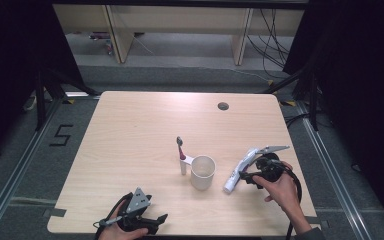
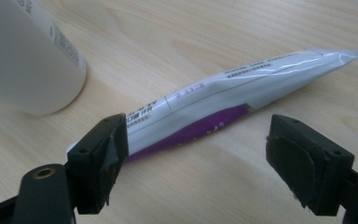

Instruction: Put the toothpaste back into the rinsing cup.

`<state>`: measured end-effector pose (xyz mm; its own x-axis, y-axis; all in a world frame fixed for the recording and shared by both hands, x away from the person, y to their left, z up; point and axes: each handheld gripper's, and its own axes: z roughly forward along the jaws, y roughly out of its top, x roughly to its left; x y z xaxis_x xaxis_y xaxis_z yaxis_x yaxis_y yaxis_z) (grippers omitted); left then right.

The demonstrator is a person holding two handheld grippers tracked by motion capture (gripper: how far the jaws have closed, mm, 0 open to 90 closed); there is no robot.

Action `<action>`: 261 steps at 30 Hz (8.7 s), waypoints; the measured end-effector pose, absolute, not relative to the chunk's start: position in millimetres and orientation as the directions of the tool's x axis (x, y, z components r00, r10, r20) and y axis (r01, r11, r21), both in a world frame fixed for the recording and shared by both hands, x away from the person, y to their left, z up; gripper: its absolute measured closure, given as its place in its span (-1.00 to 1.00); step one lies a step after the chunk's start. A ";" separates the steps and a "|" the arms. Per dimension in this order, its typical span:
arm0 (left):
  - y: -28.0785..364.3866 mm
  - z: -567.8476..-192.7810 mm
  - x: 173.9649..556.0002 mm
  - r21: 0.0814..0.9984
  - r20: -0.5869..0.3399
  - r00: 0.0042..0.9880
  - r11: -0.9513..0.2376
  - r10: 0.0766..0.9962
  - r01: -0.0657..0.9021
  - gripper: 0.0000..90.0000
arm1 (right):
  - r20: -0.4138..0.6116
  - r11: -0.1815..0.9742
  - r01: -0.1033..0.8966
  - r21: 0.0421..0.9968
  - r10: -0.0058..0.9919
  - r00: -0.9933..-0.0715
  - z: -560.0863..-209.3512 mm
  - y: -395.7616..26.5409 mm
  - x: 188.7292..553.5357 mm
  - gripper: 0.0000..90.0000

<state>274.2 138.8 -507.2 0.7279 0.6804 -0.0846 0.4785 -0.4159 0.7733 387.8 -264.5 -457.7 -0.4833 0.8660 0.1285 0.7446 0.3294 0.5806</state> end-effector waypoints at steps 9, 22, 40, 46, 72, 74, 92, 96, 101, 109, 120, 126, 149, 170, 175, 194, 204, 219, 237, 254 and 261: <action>140.8 -505.2 274.2 0.765 -0.059 0.732 -0.440 0.679 0.470 -0.60 | 0.139 0.305 0.759 0.575 0.878 -0.458 -457.1 -254.0 403.1 -0.51; 138.6 -505.9 273.2 0.767 -0.068 0.728 -0.430 0.682 0.475 -0.60 | 0.130 0.328 0.781 0.532 0.879 -0.459 -459.1 -247.3 414.0 -0.52; 138.1 -506.7 273.5 0.768 -0.074 0.729 -0.427 0.680 0.476 -0.60 | 0.132 0.332 0.788 0.519 0.879 -0.458 -466.3 -238.4 423.3 -0.52; 138.7 -506.4 273.9 0.764 -0.062 0.731 -0.439 0.680 0.473 -0.60 | 0.126 0.327 0.797 0.508 0.887 -0.444 -469.3 -233.9 425.0 -0.50; 136.5 -507.3 272.7 0.763 -0.074 0.733 -0.435 0.676 0.478 -0.60 | 0.084 0.334 0.831 0.444 0.908 -0.410 -469.0 -230.9 428.5 -0.46; 136.2 -507.4 272.7 0.763 -0.073 0.734 -0.436 0.676 0.478 -0.60 | 0.083 0.350 0.824 0.446 0.900 -0.427 -468.9 -232.2 430.1 -0.46; 136.3 -507.2 272.4 0.759 -0.068 0.738 -0.446 0.671 0.475 -0.60 | 0.103 0.381 0.846 0.373 0.889 -0.446 -468.3 -234.4 430.9 -0.12; 136.8 -507.1 273.2 0.754 -0.057 0.741 -0.458 0.669 0.471 -0.60 | 0.113 0.394 0.854 0.341 0.884 -0.453 -465.9 -234.8 431.8 -0.01; 136.4 -507.2 273.1 0.755 -0.057 0.742 -0.458 0.668 0.470 -0.60 | 0.118 0.394 0.865 0.311 0.887 -0.446 -464.5 -232.1 433.9 0.07; 134.8 -507.7 271.2 0.756 -0.069 0.746 -0.454 0.662 0.473 -0.60 | 0.099 0.420 0.869 0.261 0.884 -0.457 -464.4 -232.9 442.9 0.23; 133.4 -508.6 270.7 0.760 -0.078 0.744 -0.444 0.663 0.475 -0.59 | 0.073 0.460 0.860 0.220 0.871 -0.485 -468.7 -238.7 449.6 0.34; 133.1 -508.8 271.0 0.760 -0.079 0.744 -0.443 0.663 0.475 -0.58 | 0.072 0.479 0.852 0.211 0.862 -0.503 -469.3 -238.7 451.4 0.39; 133.4 -509.1 271.8 0.758 -0.075 0.748 -0.450 0.660 0.473 -0.57 | 0.043 0.594 0.795 0.121 0.797 -0.602 -472.2 -234.7 462.0 0.67; 133.6 -509.4 272.0 0.759 -0.066 0.753 -0.457 0.655 0.464 -0.57 | 0.012 0.639 0.769 0.013 0.769 -0.639 -470.8 -223.1 465.4 0.69; 134.8 -508.8 272.7 0.749 -0.049 0.752 -0.474 0.657 0.463 -0.57 | 0.003 0.654 0.757 0.002 0.757 -0.654 -470.6 -221.3 465.6 0.69; 135.3 -509.1 272.5 0.751 -0.067 0.747 -0.460 0.661 0.474 -0.57 | -0.014 0.669 0.730 0.140 0.739 -0.674 -446.6 -240.8 460.9 0.71; 135.0 -509.0 272.0 0.757 -0.073 0.743 -0.448 0.665 0.476 -0.57 | -0.009 0.683 0.717 0.142 0.725 -0.689 -444.2 -237.5 460.0 0.71; 136.1 -508.0 272.5 0.750 -0.053 0.748 -0.469 0.662 0.468 -0.57 | 0.014 0.682 0.730 0.056 0.730 -0.683 -457.7 -233.8 457.8 0.72; 135.3 -508.0 272.0 0.755 -0.061 0.746 -0.458 0.664 0.469 -0.57 | 0.000 0.705 0.708 -0.041 0.709 -0.706 -465.2 -227.5 461.2 0.71; 135.8 -508.3 272.5 0.752 -0.055 0.747 -0.464 0.663 0.467 -0.57 | -0.037 0.741 0.662 -0.112 0.663 -0.748 -471.4 -220.3 468.2 0.71; 134.8 -509.2 272.0 0.756 -0.073 0.744 -0.450 0.664 0.475 -0.56 | -0.004 0.739 0.668 -0.084 0.670 -0.742 -464.4 -223.3 467.6 0.72</action>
<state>272.0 134.8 -509.2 0.7444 0.6637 -0.0731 0.4755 -0.4500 0.7559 467.6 -223.3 -464.4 -0.7423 0.6701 -0.0038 0.6680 0.7395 -0.0836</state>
